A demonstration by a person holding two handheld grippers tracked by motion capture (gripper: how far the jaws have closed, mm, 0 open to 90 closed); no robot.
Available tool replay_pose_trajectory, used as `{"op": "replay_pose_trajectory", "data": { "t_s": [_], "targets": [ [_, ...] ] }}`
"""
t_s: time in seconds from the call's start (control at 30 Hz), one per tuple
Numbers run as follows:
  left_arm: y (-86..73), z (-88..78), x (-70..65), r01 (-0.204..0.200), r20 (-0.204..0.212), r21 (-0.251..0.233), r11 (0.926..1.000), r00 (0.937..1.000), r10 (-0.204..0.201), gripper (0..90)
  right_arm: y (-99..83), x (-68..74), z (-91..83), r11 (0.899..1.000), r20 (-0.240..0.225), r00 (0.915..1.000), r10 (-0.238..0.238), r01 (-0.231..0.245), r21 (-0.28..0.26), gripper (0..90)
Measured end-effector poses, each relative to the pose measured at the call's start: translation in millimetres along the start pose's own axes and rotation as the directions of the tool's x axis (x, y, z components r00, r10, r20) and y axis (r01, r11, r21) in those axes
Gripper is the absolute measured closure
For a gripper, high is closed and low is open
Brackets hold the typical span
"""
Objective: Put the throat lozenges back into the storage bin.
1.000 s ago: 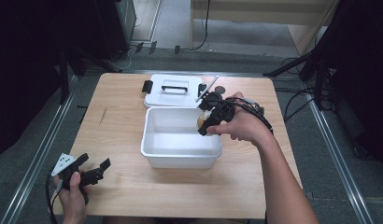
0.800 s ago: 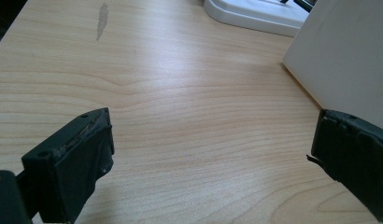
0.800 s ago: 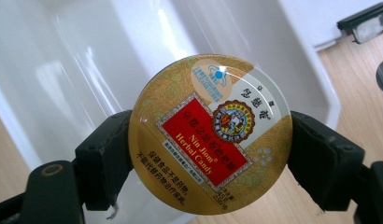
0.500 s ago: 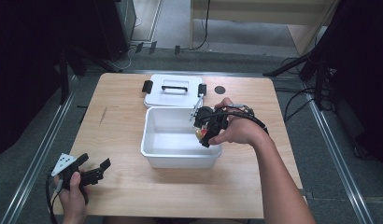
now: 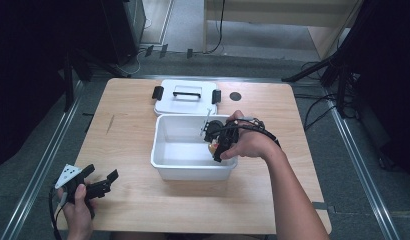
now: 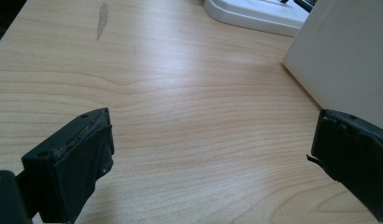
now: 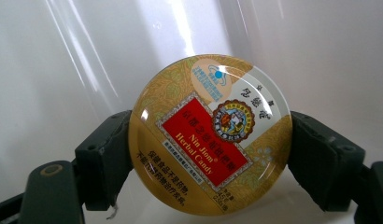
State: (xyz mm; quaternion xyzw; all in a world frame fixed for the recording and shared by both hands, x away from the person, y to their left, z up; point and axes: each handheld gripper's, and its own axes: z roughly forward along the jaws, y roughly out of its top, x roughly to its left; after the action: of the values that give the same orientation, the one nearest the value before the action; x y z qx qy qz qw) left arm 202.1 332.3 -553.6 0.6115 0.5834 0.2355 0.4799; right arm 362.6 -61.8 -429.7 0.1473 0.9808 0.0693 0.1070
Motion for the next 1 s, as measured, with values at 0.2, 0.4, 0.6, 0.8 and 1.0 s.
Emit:
{"op": "replay_pose_trajectory", "data": {
  "t_s": [0.2, 0.4, 0.6, 0.8, 1.0],
  "targets": [
    [0.0, -0.1, 0.1, 0.000, 0.001, 0.001, 1.0000, 1.0000, 0.000, 0.0, 3.6, -0.5, 11.4, 0.999, -0.004, 1.0000, 0.002, -0.002, 0.038, 20.8],
    [0.0, -0.1, 0.2, 0.001, 0.001, 0.001, 1.0000, 1.0000, -0.001, 0.0, 5.0, -1.3, 13.2, 0.999, -0.016, 0.9998, 0.009, -0.008, 0.039, 20.7],
    [0.1, 0.0, 0.2, 0.002, 0.000, -0.001, 1.0000, 1.0000, -0.002, 0.0, 5.0, 0.3, 13.4, 0.999, -0.015, 0.9998, 0.010, -0.009, 0.046, 20.6],
    [0.1, -0.1, 0.2, 0.001, 0.000, 0.000, 1.0000, 1.0000, -0.001, 0.0, 4.8, 0.2, 13.5, 0.999, -0.014, 0.9999, 0.006, -0.005, 0.041, 20.6],
    [0.1, 0.0, 0.3, 0.002, 0.001, -0.001, 1.0000, 1.0000, -0.002, 0.0, 4.4, 0.5, 13.6, 0.999, -0.013, 0.9999, -0.001, 0.002, 0.037, 20.4]
  ]
}}
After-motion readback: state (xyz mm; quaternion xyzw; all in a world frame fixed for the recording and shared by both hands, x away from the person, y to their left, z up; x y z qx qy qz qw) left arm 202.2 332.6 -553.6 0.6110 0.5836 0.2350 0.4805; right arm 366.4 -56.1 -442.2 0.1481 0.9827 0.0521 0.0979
